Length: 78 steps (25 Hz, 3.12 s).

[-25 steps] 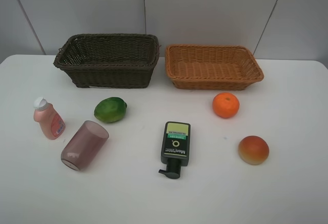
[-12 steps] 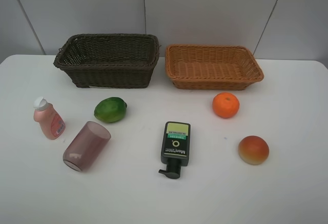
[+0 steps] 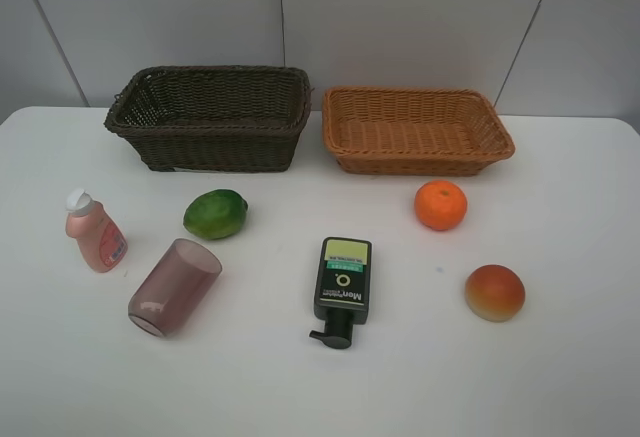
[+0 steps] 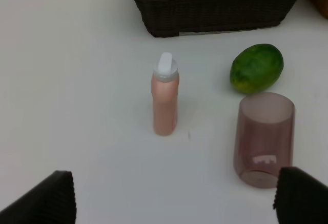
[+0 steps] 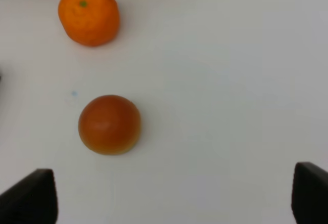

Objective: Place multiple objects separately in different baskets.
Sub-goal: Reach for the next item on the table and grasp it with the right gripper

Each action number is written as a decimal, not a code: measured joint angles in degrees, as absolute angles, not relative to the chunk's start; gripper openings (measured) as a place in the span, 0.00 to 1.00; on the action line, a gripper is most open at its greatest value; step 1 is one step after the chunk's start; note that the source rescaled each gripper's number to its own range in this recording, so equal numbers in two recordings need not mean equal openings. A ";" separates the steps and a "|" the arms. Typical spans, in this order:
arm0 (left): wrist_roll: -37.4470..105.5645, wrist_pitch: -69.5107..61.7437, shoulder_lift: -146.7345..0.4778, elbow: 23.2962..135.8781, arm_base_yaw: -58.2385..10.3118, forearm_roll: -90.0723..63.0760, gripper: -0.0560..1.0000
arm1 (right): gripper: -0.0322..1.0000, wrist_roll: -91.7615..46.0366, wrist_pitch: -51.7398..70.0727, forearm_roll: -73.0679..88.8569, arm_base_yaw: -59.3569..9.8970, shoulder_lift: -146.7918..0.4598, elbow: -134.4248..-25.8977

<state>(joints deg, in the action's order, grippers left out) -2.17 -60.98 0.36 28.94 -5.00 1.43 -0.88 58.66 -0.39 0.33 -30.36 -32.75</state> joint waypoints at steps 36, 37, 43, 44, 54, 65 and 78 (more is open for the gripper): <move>-2.17 -60.98 0.36 28.94 -5.00 1.43 1.00 | 0.97 16.19 35.51 -5.64 -20.59 -100.07 -59.91; -2.17 -60.98 0.36 28.94 -5.00 1.43 1.00 | 0.97 17.25 35.00 -7.40 -20.59 -100.75 -59.98; -2.17 -60.98 0.36 28.94 -5.00 1.43 1.00 | 0.97 27.04 25.41 -16.91 -20.59 -101.70 -58.21; -2.17 -60.98 0.36 28.94 -5.00 1.43 1.00 | 0.97 28.23 23.57 -17.45 -20.59 -101.70 -57.52; -2.17 -60.98 0.36 28.94 -5.00 1.43 1.00 | 0.97 30.44 12.72 -18.26 -20.28 -101.93 -51.08; -2.17 -60.98 0.36 28.94 -5.00 1.43 1.00 | 0.97 30.45 10.42 -19.49 -19.27 -102.47 -50.74; -2.17 -60.98 0.36 28.94 -5.00 1.43 1.00 | 0.97 30.45 9.64 -20.00 -18.41 -107.57 -50.61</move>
